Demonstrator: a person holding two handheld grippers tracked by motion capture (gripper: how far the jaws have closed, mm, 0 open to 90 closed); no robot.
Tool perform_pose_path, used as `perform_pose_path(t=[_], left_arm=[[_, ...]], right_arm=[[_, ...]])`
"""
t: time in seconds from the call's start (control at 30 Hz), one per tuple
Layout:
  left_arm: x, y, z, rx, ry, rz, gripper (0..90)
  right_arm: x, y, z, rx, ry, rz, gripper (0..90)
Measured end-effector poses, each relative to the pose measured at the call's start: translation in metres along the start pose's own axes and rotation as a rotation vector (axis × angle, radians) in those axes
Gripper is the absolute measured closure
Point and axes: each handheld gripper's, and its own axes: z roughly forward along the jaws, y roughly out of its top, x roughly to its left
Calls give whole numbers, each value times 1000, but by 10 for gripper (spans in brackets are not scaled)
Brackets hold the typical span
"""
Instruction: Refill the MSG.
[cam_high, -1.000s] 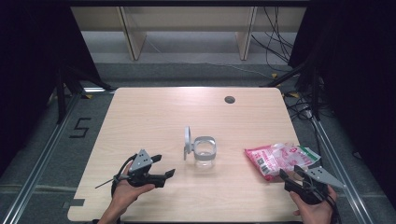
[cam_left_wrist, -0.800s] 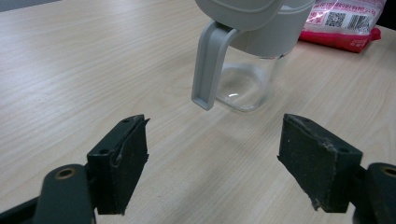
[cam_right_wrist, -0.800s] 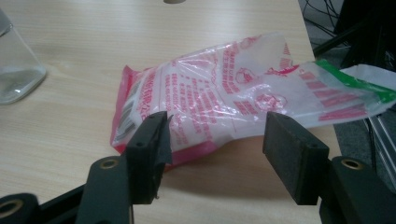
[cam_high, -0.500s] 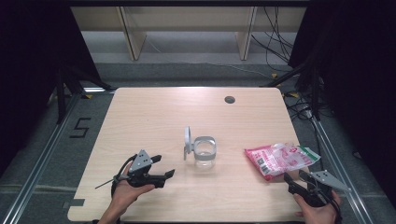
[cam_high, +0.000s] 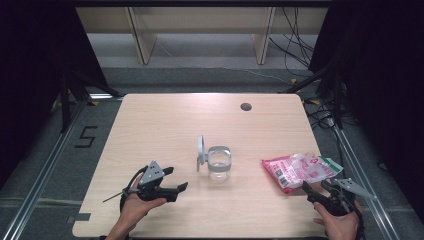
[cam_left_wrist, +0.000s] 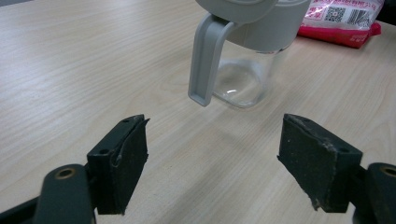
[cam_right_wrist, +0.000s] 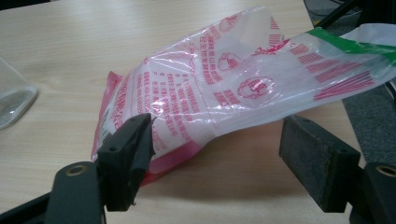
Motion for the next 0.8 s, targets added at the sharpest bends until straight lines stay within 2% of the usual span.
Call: perform_pose_path(t=[0.03, 0.13, 0.17, 0.2, 0.23, 0.3, 0.33, 0.37, 0.4, 0.5, 0.6, 0.63, 0.67, 0.7, 0.73, 0.8], left_arm=[[-1, -1, 0, -2, 0, -26, 230], [-1, -1, 1, -1, -2, -26, 230], [-1, -1, 1, -2, -2, -27, 230], [-2, -1, 1, 2, 4, -27, 230], [-2, -2, 1, 0, 0, -29, 230], [-2, -2, 2, 0, -4, -28, 230], [-2, -2, 1, 1, 1, -23, 230], [-1, -1, 1, 1, 0, -9, 230], [0, -1, 1, 0, -4, -2, 230], [-1, -2, 1, 5, -1, -7, 230], [-1, -2, 2, 1, -3, -9, 230], [-2, -2, 2, -1, -3, -12, 230], [-1, -2, 2, -1, -8, -8, 230], [-1, -2, 2, 6, -6, 2, 230], [-1, -2, 2, 5, -6, 0, 230], [-1, -2, 3, -2, -7, -7, 230]], right_arm=[[1, 0, 1, 14, 1, 34, 256], [-1, 3, 7, 8, 4, 16, 253], [2, 3, 8, 5, 13, 57, 251], [0, 4, 8, 22, 14, 35, 249], [-1, 5, 10, 12, 15, 24, 248], [1, 6, 13, -10, 25, 47, 244], [-3, 7, 14, -9, 36, 26, 243], [-2, 7, 14, -12, 29, 51, 240], [-4, 9, 14, 5, 41, 47, 240], [-2, 10, 18, -4, 32, 81, 238], [-5, 13, 23, -9, 35, 65, 249], [-4, 14, 25, -14, 24, 94, 258], [-5, 15, 28, -24, 22, 79, 271], [-6, 16, 28, 1, 14, 93, 272], [-7, 17, 32, -20, 4, 85, 274], [-9, 18, 36, -7, 5, 95, 278]])
